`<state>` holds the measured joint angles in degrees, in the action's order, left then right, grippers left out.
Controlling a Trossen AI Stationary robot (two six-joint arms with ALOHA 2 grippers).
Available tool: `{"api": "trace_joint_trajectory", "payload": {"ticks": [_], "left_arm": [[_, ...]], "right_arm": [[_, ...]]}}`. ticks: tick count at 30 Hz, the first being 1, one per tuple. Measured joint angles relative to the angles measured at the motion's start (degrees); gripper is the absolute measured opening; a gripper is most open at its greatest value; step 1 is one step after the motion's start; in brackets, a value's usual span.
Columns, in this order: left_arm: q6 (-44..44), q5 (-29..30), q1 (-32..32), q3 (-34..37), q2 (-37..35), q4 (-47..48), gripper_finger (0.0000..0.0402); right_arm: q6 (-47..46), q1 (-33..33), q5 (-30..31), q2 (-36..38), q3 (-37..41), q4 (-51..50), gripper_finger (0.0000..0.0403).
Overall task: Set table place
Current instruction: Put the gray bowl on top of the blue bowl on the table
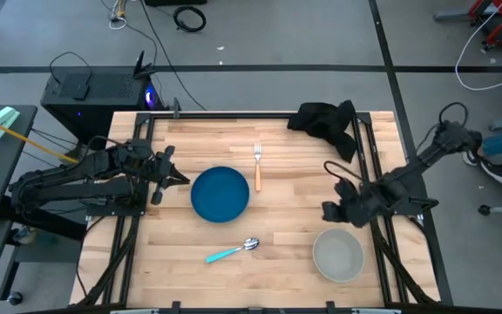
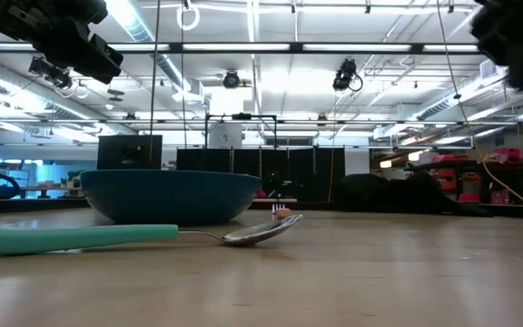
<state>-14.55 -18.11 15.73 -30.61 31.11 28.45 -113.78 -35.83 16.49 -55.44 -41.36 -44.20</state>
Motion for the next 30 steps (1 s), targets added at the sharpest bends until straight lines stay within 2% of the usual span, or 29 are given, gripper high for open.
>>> {"api": "trace_joint_trajectory", "payload": {"ticks": [6,10,18,25,30], "left_arm": [[0.0,0.0,0.0,0.0,0.0,0.0,0.0027],[0.0,0.0,0.0,0.0,0.0,0.0,0.0023],[0.0,0.0,0.0,0.0,0.0,0.0,0.0033],[0.0,0.0,0.0,0.0,0.0,0.0,0.0033],[0.0,0.0,0.0,0.0,0.0,0.0,0.0026]], "right_arm": [[-14.6,-8.7,-0.6,-0.3,0.0,-8.5,0.0044],[-19.7,-12.5,-4.0,-0.3,0.0,-11.2,0.0037],[-21.8,-15.8,-14.6,-0.3,-1.1,-12.6,0.0017],[-21.9,-16.9,-15.7,-3.7,-8.1,-23.1,0.0005],[-21.7,-16.8,-16.4,-8.7,-10.5,-24.5,0.0013]]}}
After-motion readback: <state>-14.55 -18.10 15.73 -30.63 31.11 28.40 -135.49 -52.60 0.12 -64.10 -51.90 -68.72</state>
